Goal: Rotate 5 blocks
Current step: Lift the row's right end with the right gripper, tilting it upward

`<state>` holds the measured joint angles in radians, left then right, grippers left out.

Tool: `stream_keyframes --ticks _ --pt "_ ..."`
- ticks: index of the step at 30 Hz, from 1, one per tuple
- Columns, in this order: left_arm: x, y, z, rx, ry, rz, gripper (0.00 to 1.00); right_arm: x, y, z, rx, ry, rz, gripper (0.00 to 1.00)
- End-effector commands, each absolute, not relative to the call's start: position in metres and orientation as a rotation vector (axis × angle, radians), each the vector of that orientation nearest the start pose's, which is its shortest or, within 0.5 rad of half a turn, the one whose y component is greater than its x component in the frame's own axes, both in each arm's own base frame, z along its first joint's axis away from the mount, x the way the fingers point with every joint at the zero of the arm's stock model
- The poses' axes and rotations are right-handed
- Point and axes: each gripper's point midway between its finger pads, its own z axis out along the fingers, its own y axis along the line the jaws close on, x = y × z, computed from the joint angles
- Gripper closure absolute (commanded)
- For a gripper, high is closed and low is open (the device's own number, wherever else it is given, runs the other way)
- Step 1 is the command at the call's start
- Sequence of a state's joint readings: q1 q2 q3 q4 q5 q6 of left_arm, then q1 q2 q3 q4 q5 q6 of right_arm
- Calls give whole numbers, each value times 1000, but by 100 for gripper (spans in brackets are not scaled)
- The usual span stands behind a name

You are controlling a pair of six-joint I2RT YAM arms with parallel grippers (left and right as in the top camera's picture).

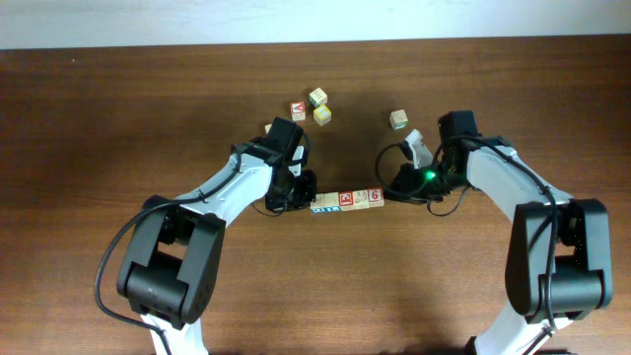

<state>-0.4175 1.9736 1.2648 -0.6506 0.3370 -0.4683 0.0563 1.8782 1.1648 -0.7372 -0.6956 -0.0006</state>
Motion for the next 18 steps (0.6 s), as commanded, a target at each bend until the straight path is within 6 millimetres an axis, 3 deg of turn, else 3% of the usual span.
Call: stream_keyframes --ticks 1,18 --pt "334 -224 10 -15 3053 -685 100 345 159 74 -278 2790 1112 96" --pt "334 -224 10 -15 3053 -685 100 343 181 89 -351 2790 1124 96"
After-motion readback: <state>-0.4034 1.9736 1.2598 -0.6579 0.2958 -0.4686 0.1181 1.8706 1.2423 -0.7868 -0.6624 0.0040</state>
